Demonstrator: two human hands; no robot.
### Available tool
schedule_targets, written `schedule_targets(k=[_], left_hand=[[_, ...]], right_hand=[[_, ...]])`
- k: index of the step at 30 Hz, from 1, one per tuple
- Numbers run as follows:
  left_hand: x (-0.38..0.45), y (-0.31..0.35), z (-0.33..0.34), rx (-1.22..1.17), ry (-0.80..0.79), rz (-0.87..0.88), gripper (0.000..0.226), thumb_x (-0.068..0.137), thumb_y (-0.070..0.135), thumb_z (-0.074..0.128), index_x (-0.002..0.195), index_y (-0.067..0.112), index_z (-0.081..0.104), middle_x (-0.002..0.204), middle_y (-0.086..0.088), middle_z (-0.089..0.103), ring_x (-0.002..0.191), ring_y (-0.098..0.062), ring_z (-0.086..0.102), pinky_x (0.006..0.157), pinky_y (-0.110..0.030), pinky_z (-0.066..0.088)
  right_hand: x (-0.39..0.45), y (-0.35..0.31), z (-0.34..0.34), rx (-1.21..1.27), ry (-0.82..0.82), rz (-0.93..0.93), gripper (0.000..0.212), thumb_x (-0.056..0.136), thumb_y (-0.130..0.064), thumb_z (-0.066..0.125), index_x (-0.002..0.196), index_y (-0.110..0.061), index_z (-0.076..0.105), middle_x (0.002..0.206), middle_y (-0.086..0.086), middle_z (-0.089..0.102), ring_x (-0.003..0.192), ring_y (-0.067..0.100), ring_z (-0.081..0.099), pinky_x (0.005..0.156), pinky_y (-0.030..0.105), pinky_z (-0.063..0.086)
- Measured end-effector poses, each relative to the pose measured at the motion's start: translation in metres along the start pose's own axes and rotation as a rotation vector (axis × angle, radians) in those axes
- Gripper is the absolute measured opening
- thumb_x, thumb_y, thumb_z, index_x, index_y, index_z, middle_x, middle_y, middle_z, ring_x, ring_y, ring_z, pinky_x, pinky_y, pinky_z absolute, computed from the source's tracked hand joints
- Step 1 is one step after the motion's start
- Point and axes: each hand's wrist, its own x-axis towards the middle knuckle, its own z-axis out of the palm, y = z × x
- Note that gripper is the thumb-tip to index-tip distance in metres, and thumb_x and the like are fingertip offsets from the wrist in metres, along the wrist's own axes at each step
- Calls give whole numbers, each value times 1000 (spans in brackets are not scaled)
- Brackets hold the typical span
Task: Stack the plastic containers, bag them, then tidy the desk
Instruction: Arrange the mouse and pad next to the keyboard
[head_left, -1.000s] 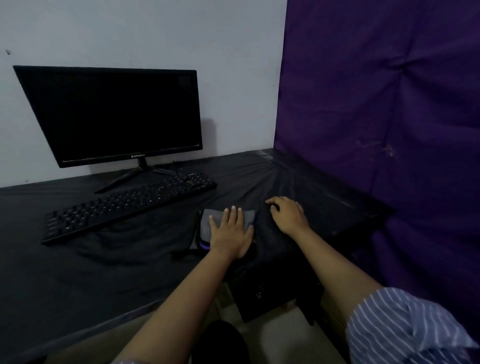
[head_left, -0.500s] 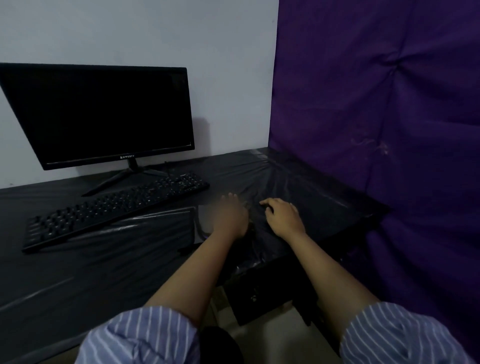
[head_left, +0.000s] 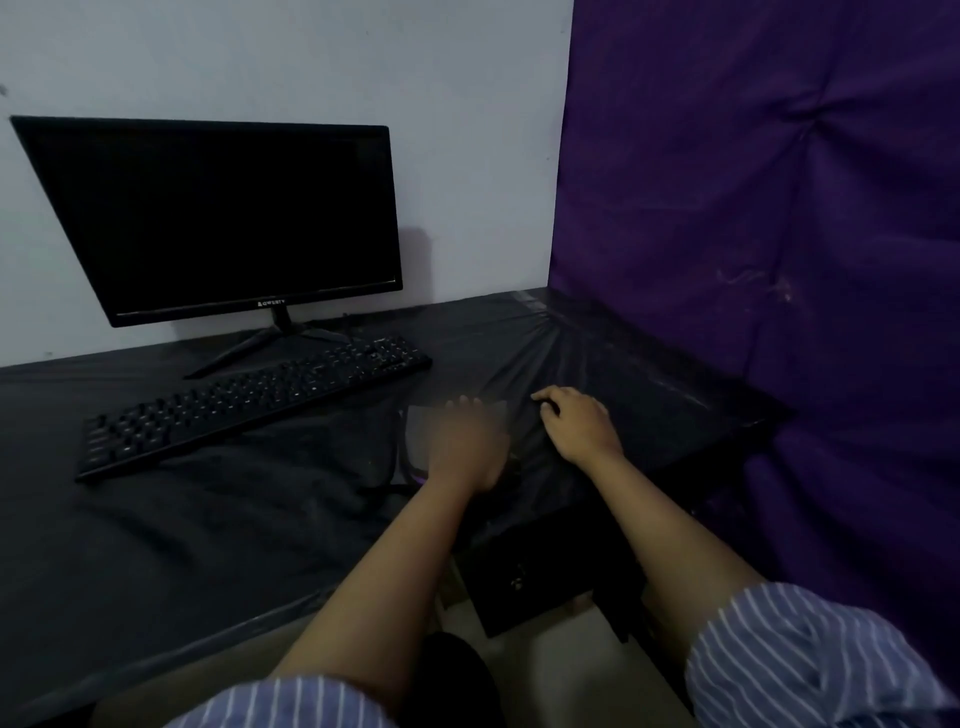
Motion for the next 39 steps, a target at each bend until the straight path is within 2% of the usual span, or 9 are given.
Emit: schedule_targets(k=[6,9,12,15,19,22,31,36,39], left_hand=[[-15,-9,-1,30,-57,121,59,104,38,17,154,17,-5,161,-10,-9,148,-30,-10,117,-53,-4],[-11,-17,-16,-55,-64,138,51,105,29,17,154,18,5,161,-12,6,148,-32,6,118,-52,9],[-6,-20,-12,-254,95,89,59,100,49,33,149,17,29,155,-9,31,143,-27,28,118,-44,17],[-6,-16,5,-174,217,148,63,96,56,36,146,18,38,150,-6,40,139,-26,32,118,-43,15],[2,-20,7,-286,431,122,41,95,36,52,129,12,58,122,-13,56,115,-30,48,101,-35,35],[3,-23,3,-528,585,158,17,84,14,67,100,9,75,96,-2,71,89,-17,61,82,-17,45],[14,-43,-29,-939,837,2,22,88,-2,58,105,3,72,100,-10,58,88,-8,49,76,5,33],[36,-51,-50,-938,869,16,21,89,3,59,105,7,72,101,-9,57,85,-5,51,80,4,32],[59,-49,-49,-729,715,-1,28,88,16,61,116,22,66,120,-9,56,115,-23,53,103,-24,36]], right_hand=[[0,-2,-1,-4,-22,12,32,98,-26,41,123,-25,60,132,2,58,119,21,55,110,39,32],[-1,-2,0,1,-30,22,32,97,-26,41,123,-26,60,133,2,58,120,21,54,111,39,31],[-1,-2,-1,7,-24,26,32,97,-26,41,123,-25,60,132,2,58,120,22,54,111,39,31],[-1,-2,0,7,-19,22,32,97,-25,42,124,-24,60,132,2,59,120,22,54,111,40,31],[-2,-2,0,13,-21,18,32,97,-25,42,124,-23,60,131,2,59,119,22,55,111,40,31],[-3,-3,-2,11,-34,22,33,97,-25,42,125,-22,59,133,3,58,119,22,54,112,41,30],[16,-16,-18,-80,-153,120,37,99,-40,34,116,-22,61,125,2,60,114,25,55,101,46,34],[34,-20,-19,-69,-146,137,37,99,-42,34,110,-22,63,119,3,63,110,26,56,101,48,33],[43,-18,-11,-76,-127,121,34,98,-41,36,109,-23,64,117,3,62,110,26,56,99,48,35]])
